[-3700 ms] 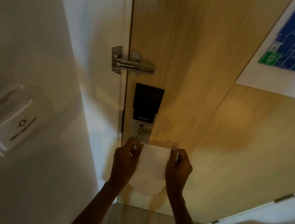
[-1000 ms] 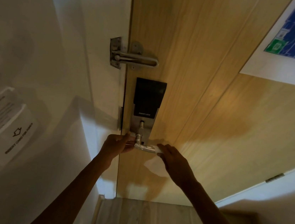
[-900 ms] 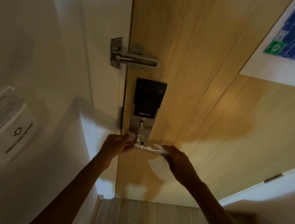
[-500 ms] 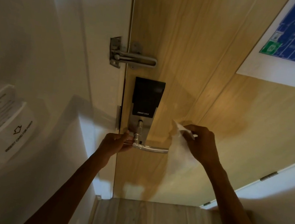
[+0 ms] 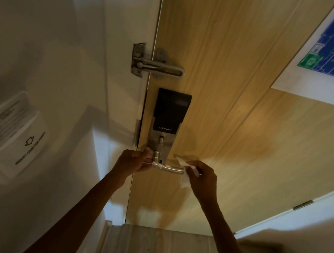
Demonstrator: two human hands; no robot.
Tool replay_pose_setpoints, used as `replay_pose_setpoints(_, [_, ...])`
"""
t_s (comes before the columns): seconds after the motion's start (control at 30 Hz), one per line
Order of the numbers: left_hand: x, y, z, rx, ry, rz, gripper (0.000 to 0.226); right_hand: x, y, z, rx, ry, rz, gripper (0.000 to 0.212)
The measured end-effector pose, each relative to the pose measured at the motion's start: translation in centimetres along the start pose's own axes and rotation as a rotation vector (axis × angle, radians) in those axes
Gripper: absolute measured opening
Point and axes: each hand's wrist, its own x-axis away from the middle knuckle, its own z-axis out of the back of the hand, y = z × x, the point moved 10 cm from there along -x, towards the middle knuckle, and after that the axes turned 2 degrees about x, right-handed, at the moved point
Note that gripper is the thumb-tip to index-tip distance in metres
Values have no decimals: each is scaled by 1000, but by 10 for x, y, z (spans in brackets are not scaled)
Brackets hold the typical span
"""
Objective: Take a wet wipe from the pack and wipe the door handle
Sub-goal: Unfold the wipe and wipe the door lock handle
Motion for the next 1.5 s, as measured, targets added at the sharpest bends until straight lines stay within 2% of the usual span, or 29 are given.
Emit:
replay_pose_setpoints(0.07, [1,0,0,18,7,10,32,5,-7,-5,75,-59,104,15])
replay_pose_setpoints(0.17, [1,1,1,3,15,7,32,15,-17,-17,182,-263,287,33])
replay_pose_setpoints(0.23, [1,1,1,-3,7,6,34,16,-17,-19,277,-314,369,38])
replay_pose_setpoints(0.4, [1,3,-2,24,-31,-8,34,-3,-24,2,428,-214,361,20])
replay_pose_setpoints(0.53, [2,1,-3,57,-39,16,33,-9,-41,21,290,-10,351,16])
replay_pose_setpoints(0.57, [3,1,-3,74,-44,18,34,-7,-44,14,283,-14,368,19])
replay_pose_setpoints(0.67, [2,0,-2,68,-41,25,38,12,-41,-31,407,-205,480,33])
replay_pose_setpoints(0.73, [1,-1,-1,52,-29,24,40,16,-26,-39,439,-286,489,35])
replay_pose_setpoints(0.9, [0,7,-3,41,-9,-21,35,9,-21,-43,452,-332,492,36])
replay_pose_setpoints(1.0, [0,4,-3,36,-31,11,36,10,-26,-54,448,-318,497,34])
replay_pose_setpoints(1.1, [-3,0,-2,52,-31,31,44,-1,-24,-34,328,-312,375,28])
replay_pose_setpoints(1.2, [-7,-4,-1,48,-13,38,50,-9,-33,-11,152,-150,279,28])
replay_pose_setpoints(1.27, [-7,-8,0,67,-10,51,52,1,-52,-20,95,-71,308,31])
replay_pose_setpoints(1.33, [-5,-8,0,79,-33,44,53,16,-61,-42,102,-79,321,34])
replay_pose_setpoints(1.5, [-6,-8,0,50,-50,22,57,42,-61,-65,281,-106,455,47])
